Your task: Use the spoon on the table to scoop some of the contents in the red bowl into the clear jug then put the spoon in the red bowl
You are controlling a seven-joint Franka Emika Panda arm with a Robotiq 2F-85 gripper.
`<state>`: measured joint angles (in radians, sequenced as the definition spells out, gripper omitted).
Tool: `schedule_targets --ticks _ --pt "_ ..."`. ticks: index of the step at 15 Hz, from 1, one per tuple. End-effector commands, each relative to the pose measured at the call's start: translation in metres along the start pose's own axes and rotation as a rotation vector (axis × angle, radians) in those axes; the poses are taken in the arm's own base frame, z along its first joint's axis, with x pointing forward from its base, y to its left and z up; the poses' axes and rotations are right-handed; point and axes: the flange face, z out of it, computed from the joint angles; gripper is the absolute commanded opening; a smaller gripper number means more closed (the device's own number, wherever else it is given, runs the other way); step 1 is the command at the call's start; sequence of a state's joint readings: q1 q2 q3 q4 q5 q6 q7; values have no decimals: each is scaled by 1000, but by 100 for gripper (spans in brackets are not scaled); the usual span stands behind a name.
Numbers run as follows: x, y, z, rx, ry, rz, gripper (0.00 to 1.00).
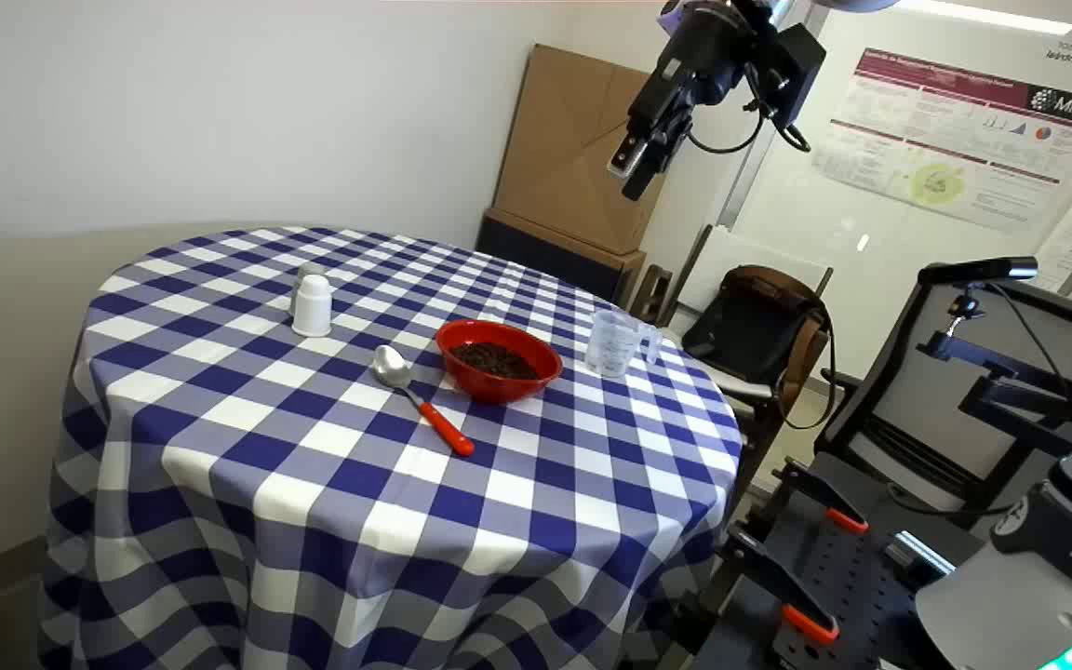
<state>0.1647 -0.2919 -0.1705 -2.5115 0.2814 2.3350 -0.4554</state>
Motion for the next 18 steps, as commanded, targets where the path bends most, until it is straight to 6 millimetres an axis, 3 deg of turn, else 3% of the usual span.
schedule_targets --ticks 1,4,7,14,18 --pt "0 0 0 0 -1 0 100" --pt "3 -8 5 -33 10 25 100" --pt "12 -28 22 -90 24 45 100" --pt "22 -89 93 -199 -64 59 100" --pt "25 -101 122 -210 -108 80 100"
